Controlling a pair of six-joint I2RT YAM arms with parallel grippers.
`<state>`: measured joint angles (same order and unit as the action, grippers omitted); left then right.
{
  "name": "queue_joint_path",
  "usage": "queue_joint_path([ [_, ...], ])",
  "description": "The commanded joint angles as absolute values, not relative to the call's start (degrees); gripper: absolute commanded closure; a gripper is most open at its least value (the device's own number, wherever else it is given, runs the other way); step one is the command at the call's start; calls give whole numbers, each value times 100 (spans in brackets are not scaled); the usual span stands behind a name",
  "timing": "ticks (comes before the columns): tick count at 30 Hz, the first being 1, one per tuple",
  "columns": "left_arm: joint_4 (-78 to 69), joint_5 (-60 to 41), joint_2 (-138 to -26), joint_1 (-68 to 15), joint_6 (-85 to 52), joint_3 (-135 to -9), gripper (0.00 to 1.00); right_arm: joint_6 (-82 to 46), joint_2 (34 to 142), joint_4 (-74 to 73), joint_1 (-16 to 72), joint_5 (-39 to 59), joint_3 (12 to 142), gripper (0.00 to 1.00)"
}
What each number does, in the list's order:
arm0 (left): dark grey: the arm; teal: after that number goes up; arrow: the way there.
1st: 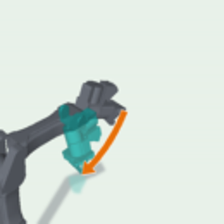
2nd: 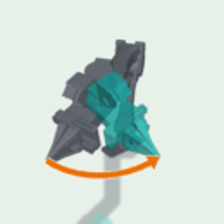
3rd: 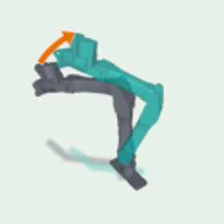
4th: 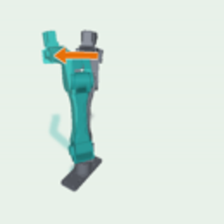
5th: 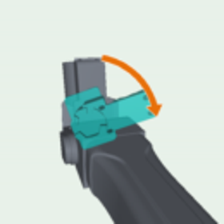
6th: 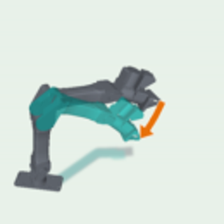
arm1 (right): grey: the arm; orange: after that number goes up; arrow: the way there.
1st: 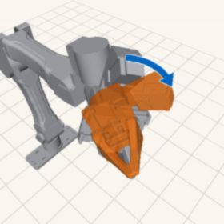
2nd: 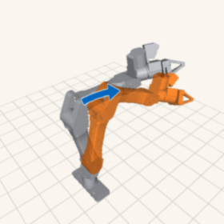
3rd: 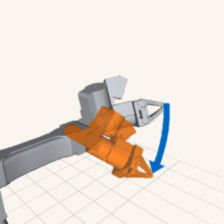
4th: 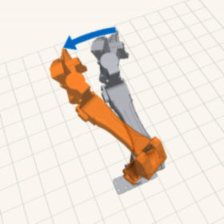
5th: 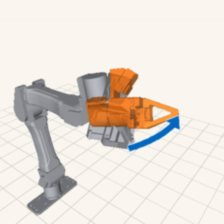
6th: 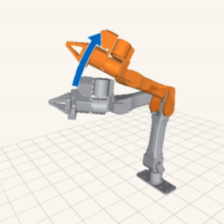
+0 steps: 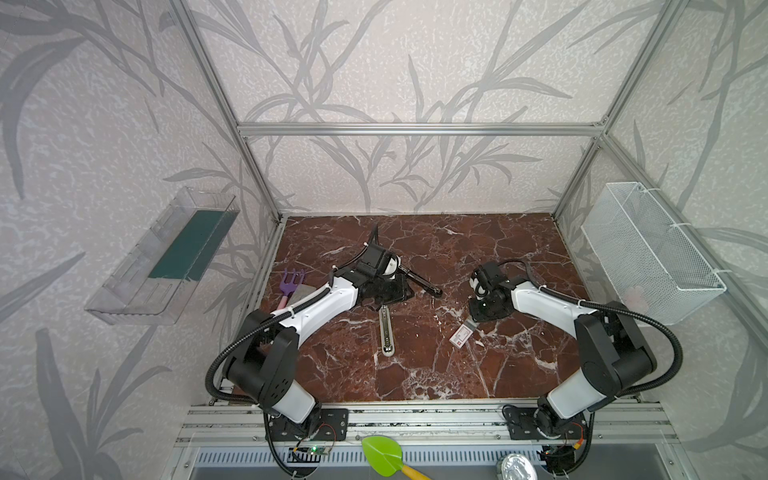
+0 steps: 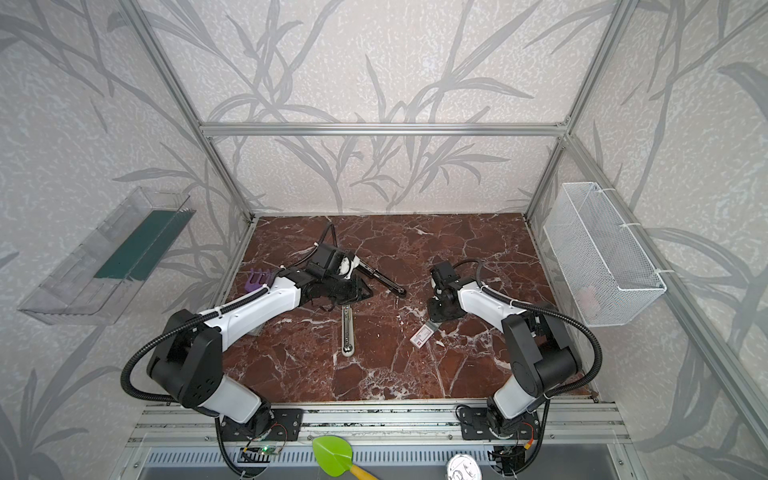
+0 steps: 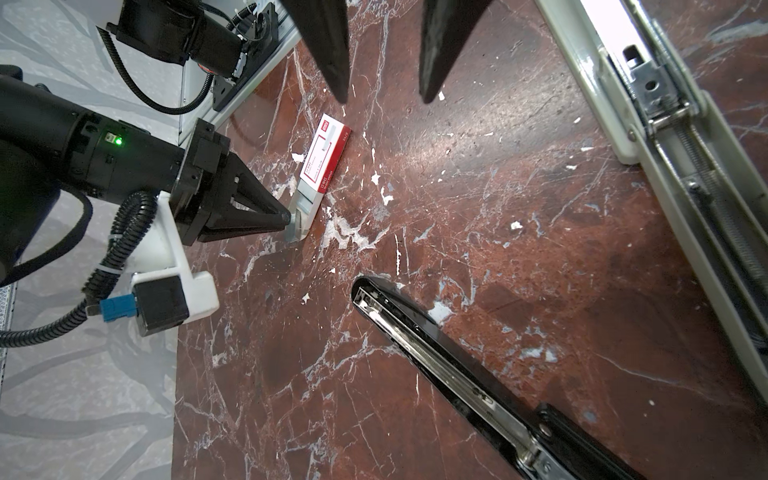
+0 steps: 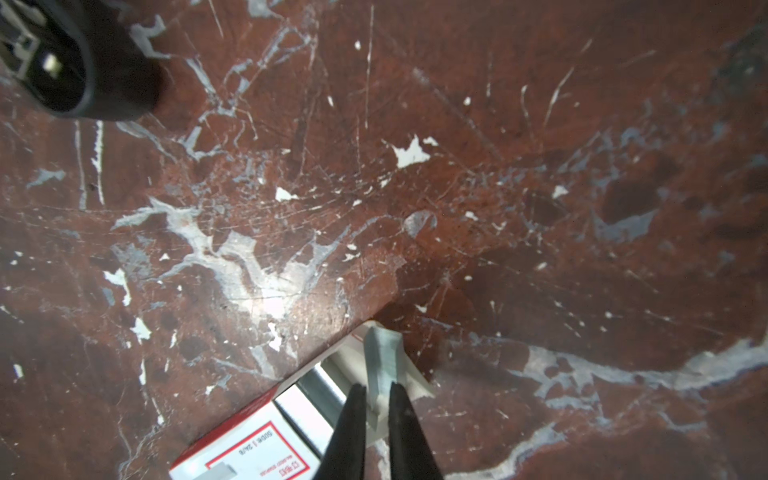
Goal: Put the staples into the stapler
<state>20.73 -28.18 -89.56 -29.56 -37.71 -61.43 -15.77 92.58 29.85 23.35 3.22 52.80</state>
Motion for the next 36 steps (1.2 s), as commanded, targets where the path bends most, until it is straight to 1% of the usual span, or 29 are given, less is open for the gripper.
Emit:
queue_joint_path([
  [1,2030,-2821,-8920,-2953,-3809,-6091,69,-1529,9405,3056,2338,112,5423,86],
  [12,2002,-2843,-8937,-2952,-3831,-6073,69,-1539,9263,3043,2345,58,5326,86],
  [19,1996,-2848,-8921,-2953,-3850,-6073,69,-1565,9322,2993,2339,48,5238,90],
  [26,1994,-2865,-8943,-2951,-3858,-6091,69,-1494,9256,3048,2345,-59,5264,88],
  [30,1988,-2874,-8954,-2953,-3868,-6101,70,-1512,9326,3059,2331,-2,5287,84],
  [34,1994,-2850,-8927,-2953,-3860,-6082,70,-1516,9264,3069,2330,-8,5274,84],
  [36,1995,-2856,-8946,-2950,-3855,-6091,70,-1525,9297,3067,2329,2,5271,87],
])
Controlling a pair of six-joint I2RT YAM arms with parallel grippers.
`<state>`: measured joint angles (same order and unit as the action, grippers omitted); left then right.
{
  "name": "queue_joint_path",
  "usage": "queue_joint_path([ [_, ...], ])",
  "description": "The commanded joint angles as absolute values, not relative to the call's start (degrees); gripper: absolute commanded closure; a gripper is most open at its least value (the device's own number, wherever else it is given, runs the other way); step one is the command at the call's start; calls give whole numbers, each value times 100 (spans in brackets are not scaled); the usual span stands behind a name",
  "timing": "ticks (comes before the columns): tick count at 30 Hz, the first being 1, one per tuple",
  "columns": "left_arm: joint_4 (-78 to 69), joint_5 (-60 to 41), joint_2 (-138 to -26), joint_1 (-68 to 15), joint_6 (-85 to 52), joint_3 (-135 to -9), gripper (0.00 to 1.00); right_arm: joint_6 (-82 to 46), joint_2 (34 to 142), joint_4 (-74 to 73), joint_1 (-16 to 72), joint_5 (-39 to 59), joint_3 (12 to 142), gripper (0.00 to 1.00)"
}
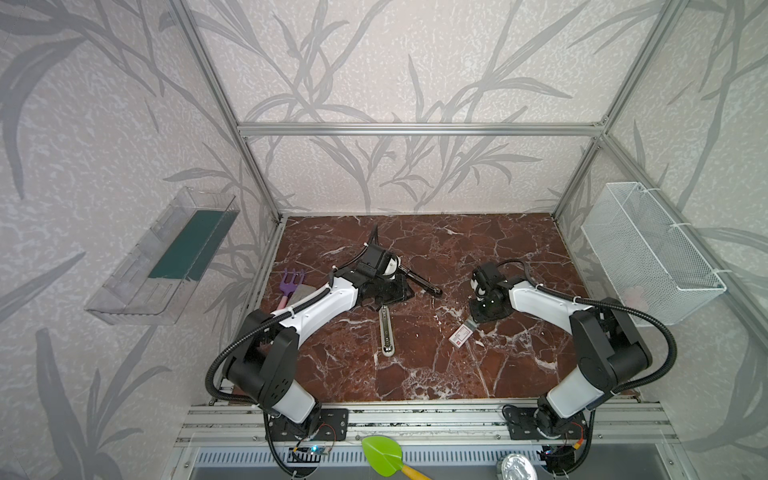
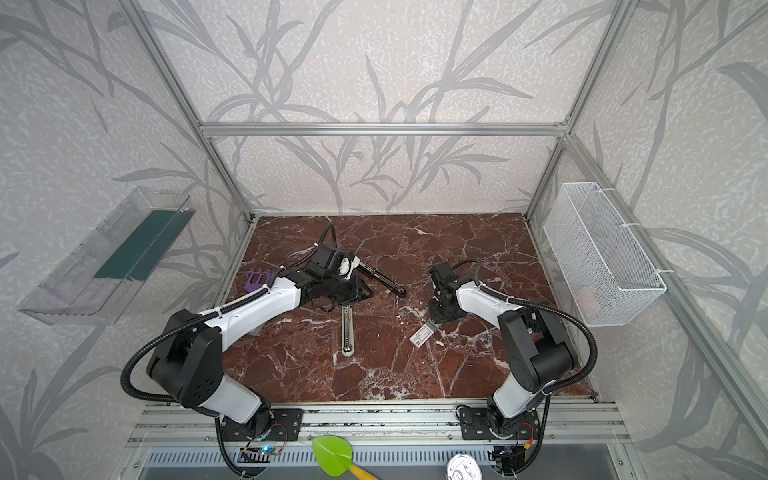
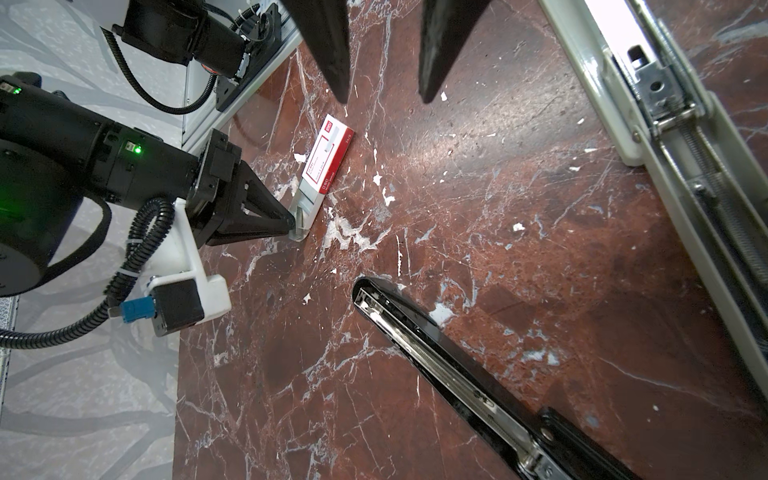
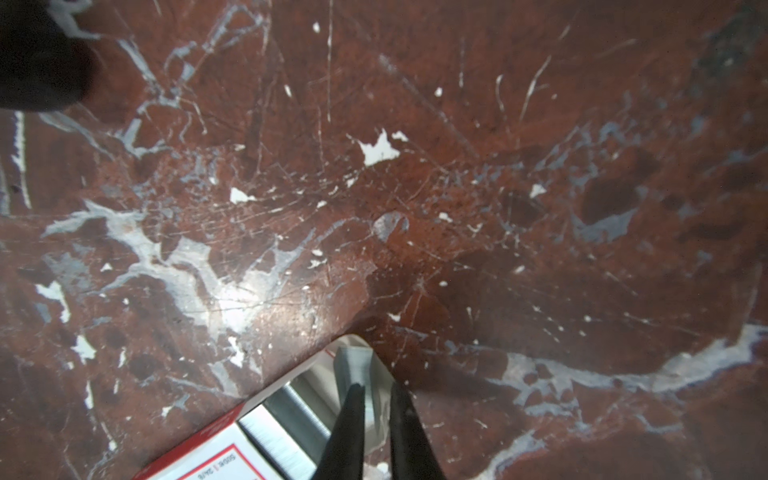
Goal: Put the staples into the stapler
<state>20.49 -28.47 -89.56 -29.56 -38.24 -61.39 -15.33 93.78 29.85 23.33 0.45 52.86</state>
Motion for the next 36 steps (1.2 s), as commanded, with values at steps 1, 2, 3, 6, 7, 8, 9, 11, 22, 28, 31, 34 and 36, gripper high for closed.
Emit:
queue_joint_path([
  [1,1979,-2867,-8953,-2953,-3860,-6093,70,-1512,9320,3070,2331,36,5282,88],
  [2,1973,-2874,-8953,-2949,-3865,-6097,70,-1524,9339,3063,2331,53,5282,89],
  [3,1977,-2874,-8956,-2952,-3867,-6105,70,-1536,9356,3059,2336,59,5280,90],
  [6,1979,-2869,-8940,-2953,-3859,-6108,70,-1547,9442,3060,2335,103,5303,90],
  [7,1992,-2865,-8932,-2953,-3850,-6108,70,-1540,9487,3090,2336,121,5338,90],
  [8,2007,-2865,-8938,-2953,-3842,-6108,70,-1532,9534,3132,2337,131,5372,90],
  [9,2014,-2862,-8930,-2953,-3841,-6115,70,-1534,9555,3144,2337,148,5387,90],
  [11,2020,-2856,-8930,-2951,-3841,-6107,70,-1525,9563,3127,2333,157,5386,90],
  [22,1876,-2913,-8853,-2953,-3876,-6137,70,-1490,8767,3289,2272,283,5517,97],
  [28,1322,-3200,-8573,-2919,-3988,-5964,67,-1459,8198,3091,2231,1103,5649,98],
  [31,796,-3580,-8373,-2817,-4102,-5735,66,-1547,7985,2516,2239,2055,5605,98],
  [34,-605,-4262,-8124,-2547,-4756,-5177,65,-1914,7896,1480,2272,3284,5477,99],
  [36,-1995,-4631,-8008,-2332,-5464,-4678,64,-2185,7921,889,2356,3843,5473,99],
])
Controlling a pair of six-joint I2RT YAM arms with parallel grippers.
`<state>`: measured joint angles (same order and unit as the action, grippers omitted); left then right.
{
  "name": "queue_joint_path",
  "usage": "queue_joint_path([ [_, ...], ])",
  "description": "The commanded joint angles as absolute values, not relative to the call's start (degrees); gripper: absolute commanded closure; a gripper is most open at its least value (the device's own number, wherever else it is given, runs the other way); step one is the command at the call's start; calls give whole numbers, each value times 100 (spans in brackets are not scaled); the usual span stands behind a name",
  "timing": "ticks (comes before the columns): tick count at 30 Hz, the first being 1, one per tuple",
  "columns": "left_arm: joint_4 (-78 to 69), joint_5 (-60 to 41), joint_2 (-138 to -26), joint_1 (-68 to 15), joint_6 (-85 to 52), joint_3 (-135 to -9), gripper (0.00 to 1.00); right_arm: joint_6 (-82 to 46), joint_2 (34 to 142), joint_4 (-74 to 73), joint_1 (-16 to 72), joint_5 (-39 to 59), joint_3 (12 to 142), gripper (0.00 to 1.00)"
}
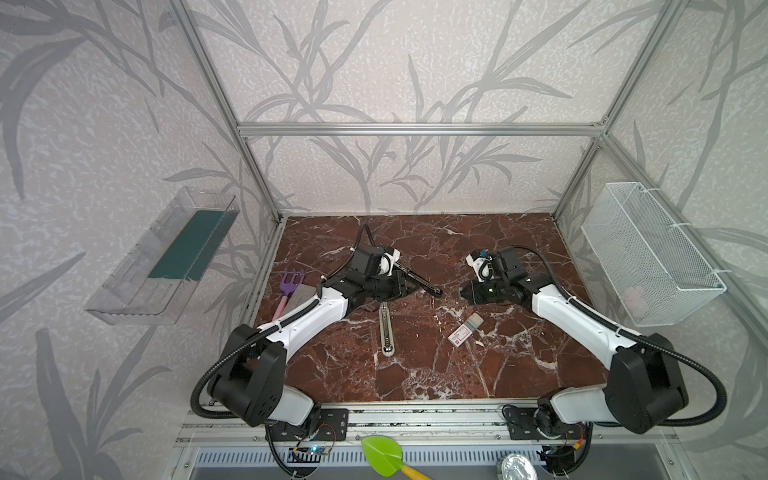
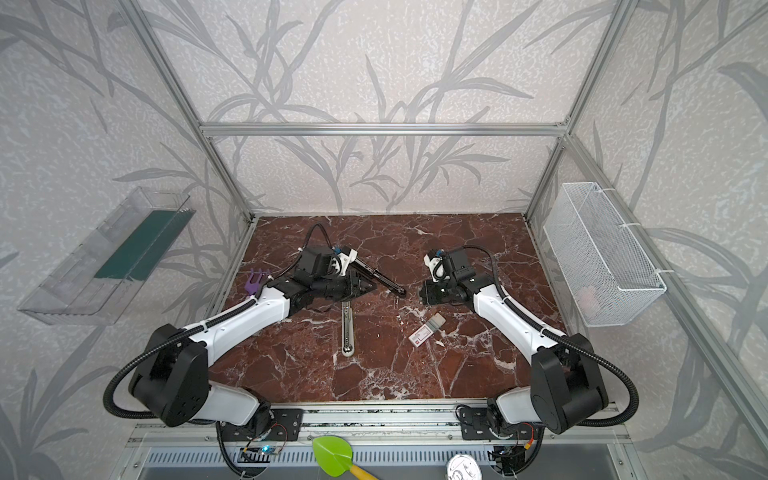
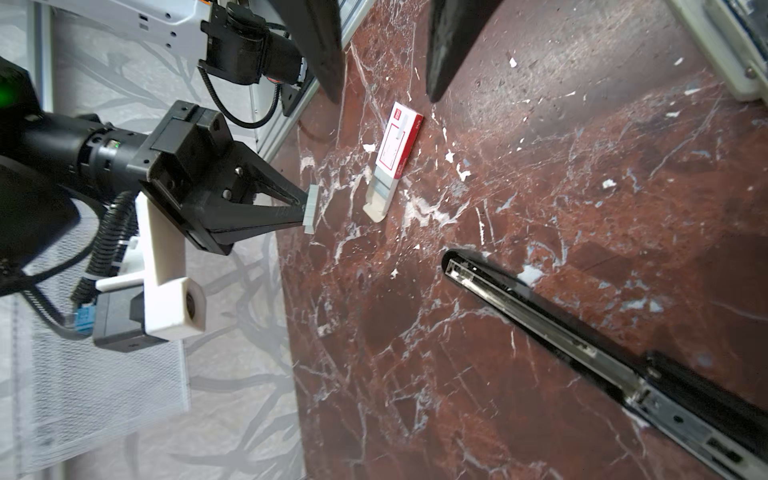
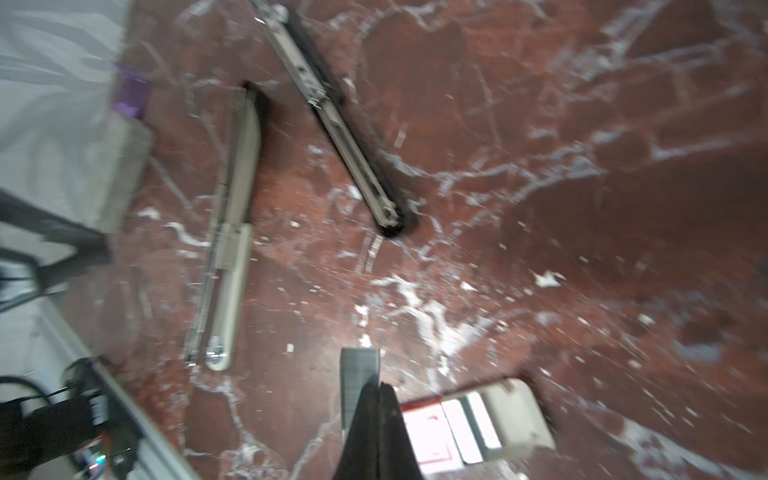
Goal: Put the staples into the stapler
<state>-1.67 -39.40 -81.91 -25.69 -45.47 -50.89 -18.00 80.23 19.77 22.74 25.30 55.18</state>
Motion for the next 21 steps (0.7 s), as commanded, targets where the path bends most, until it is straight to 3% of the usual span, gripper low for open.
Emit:
queue_joint_path([
  [1,-2806,-4738,-7974,-2255,-5864,-4404,63,-2274,7949,639,2411,4104,5505,99],
  [4,-4117,-5235,-8013,-2136,-6455,-4221,62,-2652,8055,-231,2552,4844,5514,100],
  [8,-4612,-5617,-7999,-2128,-6667,-4256,63,-3469,8228,-1725,2601,5550,5329,100],
  [17,-5870,-5998,-8133,-2160,-7282,-4178,62,-4260,8375,-2803,2646,6078,5170,100],
  [21,-5742,-6108,-8152,-2273,-7129,-4251,61,-4549,8450,-3185,2654,6228,5133,100],
])
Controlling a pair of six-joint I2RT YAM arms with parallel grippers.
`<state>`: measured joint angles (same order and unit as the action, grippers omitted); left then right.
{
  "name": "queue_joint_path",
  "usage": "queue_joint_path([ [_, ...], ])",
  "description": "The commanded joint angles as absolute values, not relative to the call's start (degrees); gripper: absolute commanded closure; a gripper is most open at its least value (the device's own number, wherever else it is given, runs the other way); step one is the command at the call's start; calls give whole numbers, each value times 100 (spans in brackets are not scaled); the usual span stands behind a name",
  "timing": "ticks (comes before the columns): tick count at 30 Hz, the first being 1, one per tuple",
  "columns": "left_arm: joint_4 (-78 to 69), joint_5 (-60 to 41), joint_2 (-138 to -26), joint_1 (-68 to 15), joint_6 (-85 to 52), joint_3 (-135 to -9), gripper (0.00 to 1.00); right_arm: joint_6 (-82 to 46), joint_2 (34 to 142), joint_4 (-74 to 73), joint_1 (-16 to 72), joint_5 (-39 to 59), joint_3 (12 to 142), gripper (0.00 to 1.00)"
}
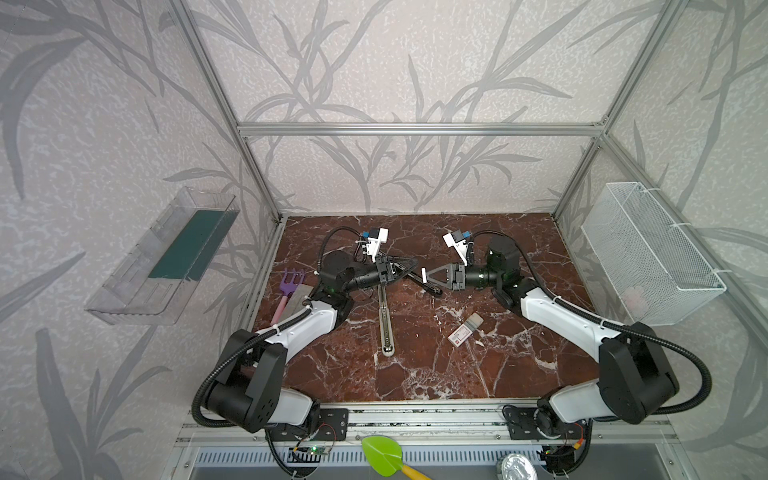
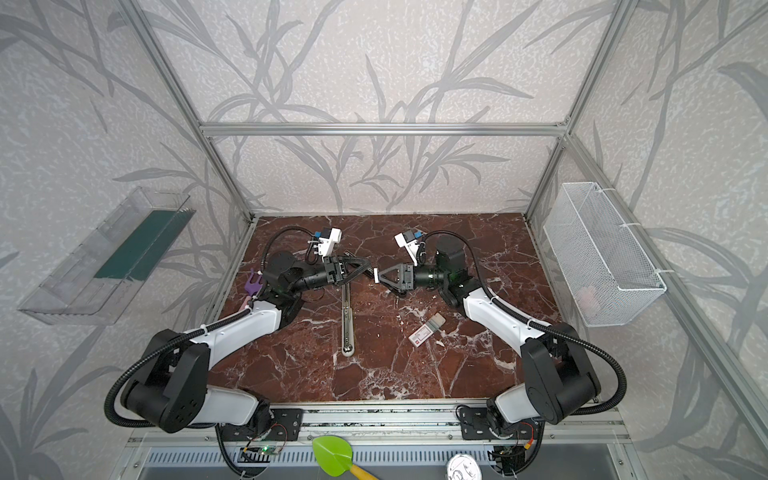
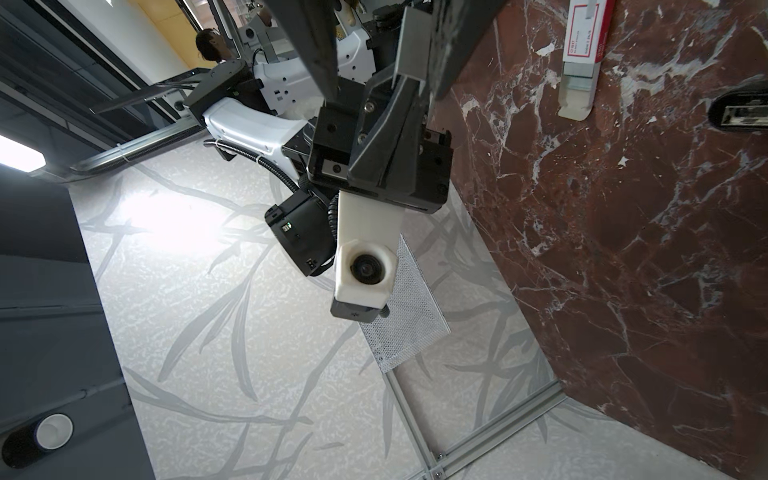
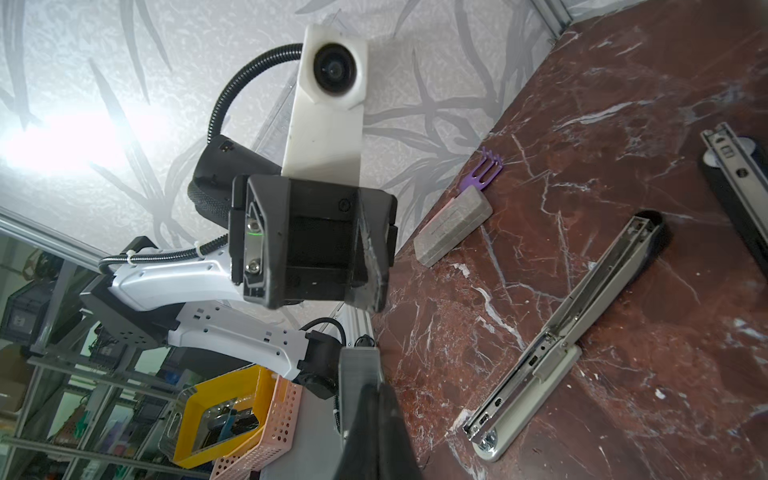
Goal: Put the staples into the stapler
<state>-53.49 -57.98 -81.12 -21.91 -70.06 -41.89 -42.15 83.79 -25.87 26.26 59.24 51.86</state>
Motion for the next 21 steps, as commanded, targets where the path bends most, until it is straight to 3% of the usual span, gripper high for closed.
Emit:
queue_joint_path([
  [1,-5633,-6120,-8136,-2301,-7061,-4272,61,-4608,8463,-3273,2647,6255,5120,100],
  [9,-4951,-6127,-8030,-2404,-6628,-4407,61,-5050,8577,-3947,2654,6387,5010,100],
  [21,-5647,-6165,-8142,-2391,-7155,-4341,68,-5282,8699,-4193,2636,6451,4939,100],
])
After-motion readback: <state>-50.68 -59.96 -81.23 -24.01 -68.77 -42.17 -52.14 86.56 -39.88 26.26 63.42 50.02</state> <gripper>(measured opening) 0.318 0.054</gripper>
